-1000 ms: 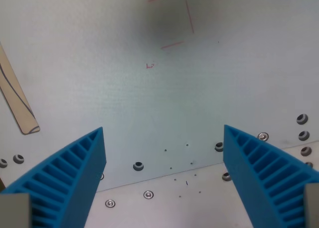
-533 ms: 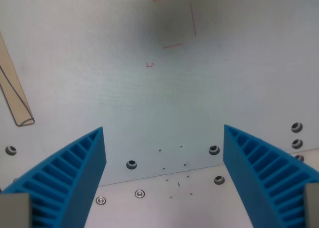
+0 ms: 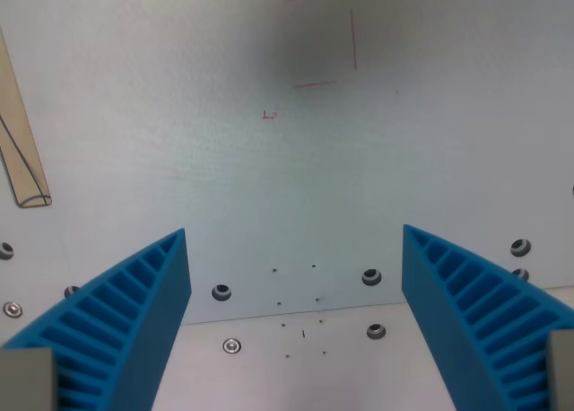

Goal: Rotate around base positive z

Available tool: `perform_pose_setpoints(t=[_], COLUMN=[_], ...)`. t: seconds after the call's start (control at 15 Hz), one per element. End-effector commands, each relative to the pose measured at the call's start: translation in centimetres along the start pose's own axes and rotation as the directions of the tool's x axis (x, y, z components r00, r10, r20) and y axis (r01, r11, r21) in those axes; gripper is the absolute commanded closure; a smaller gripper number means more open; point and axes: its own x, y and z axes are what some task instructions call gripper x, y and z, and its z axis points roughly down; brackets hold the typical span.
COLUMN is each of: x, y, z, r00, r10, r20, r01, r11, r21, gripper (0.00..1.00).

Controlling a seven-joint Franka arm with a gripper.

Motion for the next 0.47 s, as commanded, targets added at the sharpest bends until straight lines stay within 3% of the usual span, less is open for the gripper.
perform_pose_setpoints(t=[0.07, 0.47], x=[-0.03, -0.03], y=[0.07, 0.07], z=[-0.22, -0.22], r00=[0.989, 0.976], r10=[-0.147, -0.216], r20=[-0.006, -0.006], r01=[0.147, 0.216], r11=[0.989, 0.976], r21=[-0.004, -0.005], gripper=[0.0, 0.0])
